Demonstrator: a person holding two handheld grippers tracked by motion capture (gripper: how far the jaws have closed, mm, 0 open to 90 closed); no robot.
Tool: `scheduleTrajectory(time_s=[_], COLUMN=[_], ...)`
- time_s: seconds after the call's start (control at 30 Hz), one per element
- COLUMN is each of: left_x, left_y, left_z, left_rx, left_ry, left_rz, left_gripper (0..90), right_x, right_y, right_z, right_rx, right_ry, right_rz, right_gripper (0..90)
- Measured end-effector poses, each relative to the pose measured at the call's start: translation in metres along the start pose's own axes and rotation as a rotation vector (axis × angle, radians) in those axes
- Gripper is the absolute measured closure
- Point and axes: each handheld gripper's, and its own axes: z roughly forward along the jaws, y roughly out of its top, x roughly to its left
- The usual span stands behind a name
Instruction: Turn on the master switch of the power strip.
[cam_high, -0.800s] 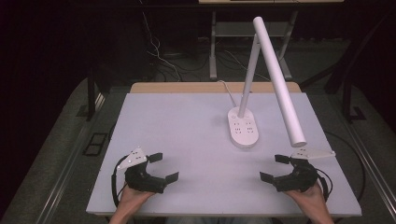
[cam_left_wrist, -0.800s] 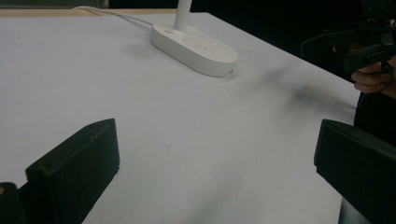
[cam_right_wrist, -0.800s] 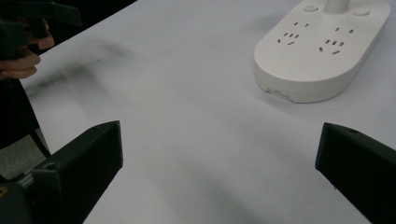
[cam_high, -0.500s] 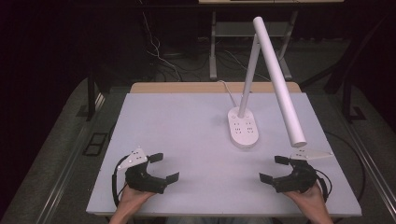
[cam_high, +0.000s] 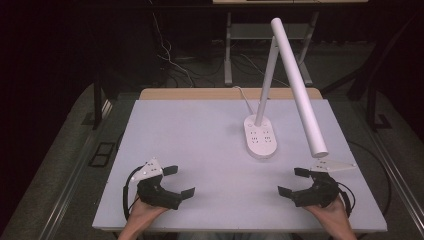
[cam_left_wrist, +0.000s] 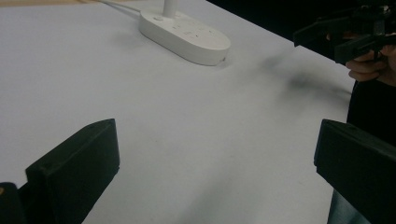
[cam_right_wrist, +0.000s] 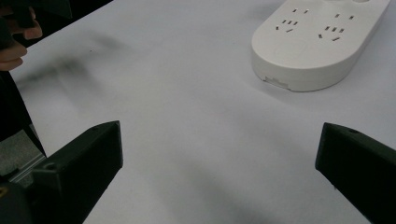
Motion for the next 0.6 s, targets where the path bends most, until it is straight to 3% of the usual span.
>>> scheduleTrajectory(time_s=[0.6], left_x=[0.0033], left_y=[0.0092], left_z=[0.0050], left_rx=[0.062], left_ry=[-0.051], left_rz=[-0.016], left_gripper=[0.0], right_x=[-0.0022], right_y=[-0.0012], right_z=[-0.0038], right_rx=[-0.008], right_ry=[-0.007], right_rz=[0.010], right_gripper=[0.2])
